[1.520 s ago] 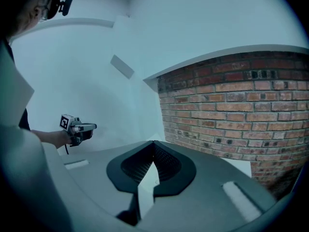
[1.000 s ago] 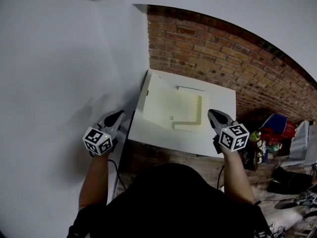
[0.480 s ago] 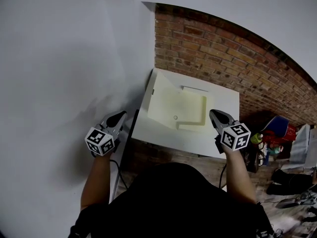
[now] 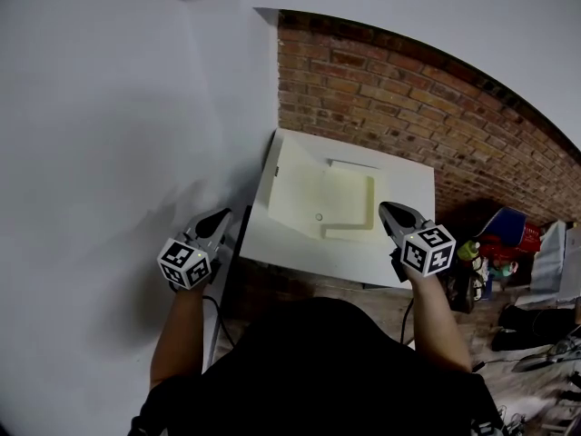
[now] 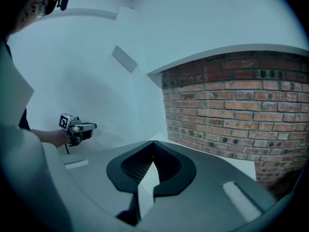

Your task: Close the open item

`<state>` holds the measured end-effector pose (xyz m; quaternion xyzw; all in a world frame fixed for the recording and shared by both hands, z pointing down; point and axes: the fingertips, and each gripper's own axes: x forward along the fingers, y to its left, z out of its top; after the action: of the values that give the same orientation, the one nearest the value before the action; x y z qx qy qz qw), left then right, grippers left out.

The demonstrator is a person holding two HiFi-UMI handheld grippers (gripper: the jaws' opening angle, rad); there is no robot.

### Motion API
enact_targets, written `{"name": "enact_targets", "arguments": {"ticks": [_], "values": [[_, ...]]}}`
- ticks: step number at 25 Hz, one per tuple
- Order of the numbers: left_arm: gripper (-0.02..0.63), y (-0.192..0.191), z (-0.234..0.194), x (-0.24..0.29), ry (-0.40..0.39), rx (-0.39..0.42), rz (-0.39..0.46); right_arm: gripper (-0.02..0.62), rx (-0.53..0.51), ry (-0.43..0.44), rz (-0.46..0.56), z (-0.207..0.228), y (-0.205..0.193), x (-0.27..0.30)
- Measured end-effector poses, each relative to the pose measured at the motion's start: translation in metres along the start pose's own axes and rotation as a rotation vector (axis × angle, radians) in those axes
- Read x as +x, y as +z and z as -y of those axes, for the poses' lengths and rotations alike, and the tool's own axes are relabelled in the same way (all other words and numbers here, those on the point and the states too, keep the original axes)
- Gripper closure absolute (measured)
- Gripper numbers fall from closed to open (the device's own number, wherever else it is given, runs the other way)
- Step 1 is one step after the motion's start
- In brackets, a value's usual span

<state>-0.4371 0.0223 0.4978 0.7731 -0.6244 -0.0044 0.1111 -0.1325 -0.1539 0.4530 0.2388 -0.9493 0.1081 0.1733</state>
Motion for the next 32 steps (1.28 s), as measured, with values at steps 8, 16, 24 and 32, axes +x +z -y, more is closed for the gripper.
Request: {"name": "enact_targets", "arguments": {"ticks": [8,16,24,32], "values": [[0.601,-0.003,0.010,0.007,-0.009,0.009,-0.007,0.592,0.012,-0.003,0.004,0.007,-0.009,-0.010],[0.601,-0.004,0.021,0.019,0.012,0.007,-0.019,0.592,0.014,0.009,0.007,0.026,-0.008,-0.013],[0.600,-0.015,0.013,0.034,0.080,-0.026,-0.064,0.592,0.014,0.038,-0.016,0.042,-0.013,-0.008],[0.599,-0.032,0.018,0.052,0.082,-0.053,-0.095,0.592,0.013,0.044,-0.037,0.060,-0.017,-0.006]]}}
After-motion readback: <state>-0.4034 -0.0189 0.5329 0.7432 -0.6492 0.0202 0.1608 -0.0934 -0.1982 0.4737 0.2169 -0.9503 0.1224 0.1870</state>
